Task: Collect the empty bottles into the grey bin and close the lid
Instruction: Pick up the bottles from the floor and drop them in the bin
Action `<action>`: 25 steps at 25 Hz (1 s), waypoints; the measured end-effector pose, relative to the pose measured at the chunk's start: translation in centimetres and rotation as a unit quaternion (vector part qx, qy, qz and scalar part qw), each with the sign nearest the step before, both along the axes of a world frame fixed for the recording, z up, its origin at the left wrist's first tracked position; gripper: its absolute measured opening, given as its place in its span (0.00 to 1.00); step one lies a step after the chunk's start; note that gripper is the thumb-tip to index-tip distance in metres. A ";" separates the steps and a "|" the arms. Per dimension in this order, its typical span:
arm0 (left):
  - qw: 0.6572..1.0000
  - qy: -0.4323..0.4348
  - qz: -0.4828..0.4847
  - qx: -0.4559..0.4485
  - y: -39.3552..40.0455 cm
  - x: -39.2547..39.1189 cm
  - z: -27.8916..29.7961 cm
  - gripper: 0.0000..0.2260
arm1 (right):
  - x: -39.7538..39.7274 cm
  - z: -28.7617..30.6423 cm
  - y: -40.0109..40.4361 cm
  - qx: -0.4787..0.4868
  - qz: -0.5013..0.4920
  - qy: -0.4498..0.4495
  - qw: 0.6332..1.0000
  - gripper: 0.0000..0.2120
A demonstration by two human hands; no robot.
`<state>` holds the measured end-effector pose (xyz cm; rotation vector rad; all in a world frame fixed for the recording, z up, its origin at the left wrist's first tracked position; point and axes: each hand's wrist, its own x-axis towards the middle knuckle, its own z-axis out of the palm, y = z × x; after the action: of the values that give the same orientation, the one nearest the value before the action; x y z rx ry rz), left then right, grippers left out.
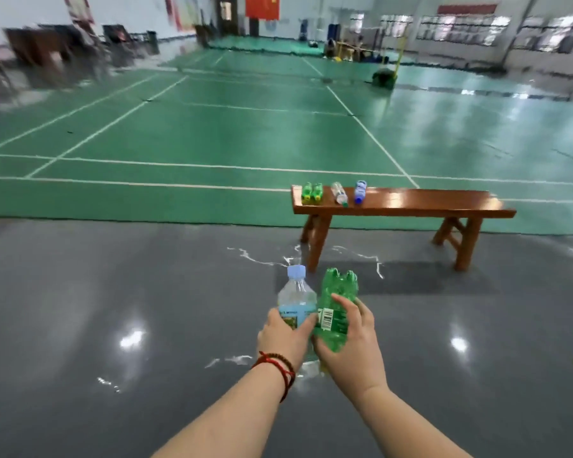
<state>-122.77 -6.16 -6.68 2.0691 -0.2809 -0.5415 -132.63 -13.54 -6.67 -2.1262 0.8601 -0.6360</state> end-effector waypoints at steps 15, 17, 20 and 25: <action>0.852 -0.003 0.514 -0.096 48.4 26.4 -1.7 0.21 | 38.5 -2.0 43.8 -0.004 0.513 0.021 0.858 0.35; 0.824 -0.008 0.559 -0.093 51.3 27.8 -2.9 0.21 | 41.5 -2.9 47.0 -0.012 0.567 0.029 0.823 0.36; 0.777 -0.008 0.625 -0.076 54.9 30.3 -3.5 0.22 | 46.5 -4.0 51.3 -0.032 0.642 0.028 0.765 0.36; 0.685 -0.004 0.720 -0.114 59.6 34.1 -3.4 0.24 | 53.9 -3.7 58.7 -0.069 0.749 0.037 0.658 0.39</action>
<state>-88.67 53.44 -10.10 1.4236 1.1750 0.4796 -78.76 45.12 -10.36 -2.1423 -1.0413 0.3157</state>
